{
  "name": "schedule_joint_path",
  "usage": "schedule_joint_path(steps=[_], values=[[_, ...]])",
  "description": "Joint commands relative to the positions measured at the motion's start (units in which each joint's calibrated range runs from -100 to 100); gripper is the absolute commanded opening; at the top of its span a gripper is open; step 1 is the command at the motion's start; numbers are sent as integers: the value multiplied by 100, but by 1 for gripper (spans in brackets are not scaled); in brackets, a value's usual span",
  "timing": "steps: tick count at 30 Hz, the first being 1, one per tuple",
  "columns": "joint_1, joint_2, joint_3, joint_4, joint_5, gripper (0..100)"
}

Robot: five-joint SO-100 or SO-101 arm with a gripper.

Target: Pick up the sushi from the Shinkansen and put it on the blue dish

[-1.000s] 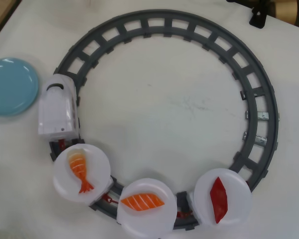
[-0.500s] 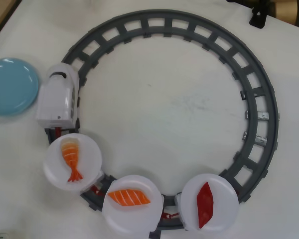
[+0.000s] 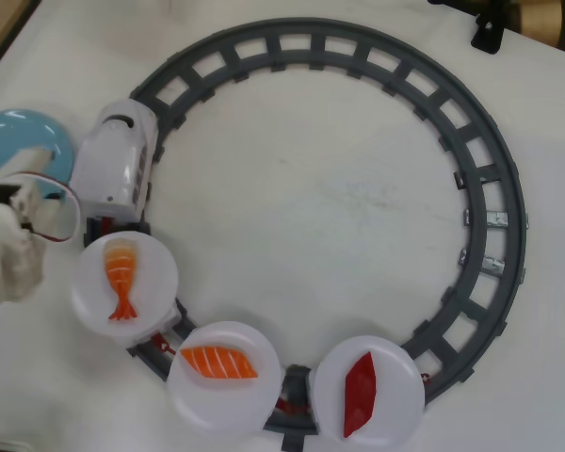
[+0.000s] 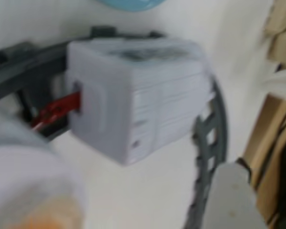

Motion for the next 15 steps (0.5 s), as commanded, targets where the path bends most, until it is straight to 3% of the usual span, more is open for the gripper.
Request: schedule_joint_path(steps=[1, 7, 15], values=[[372, 175, -336, -63, -123, 19], [742, 391, -372, 583, -609, 19], [671, 457, -1228, 1449, -813, 19]])
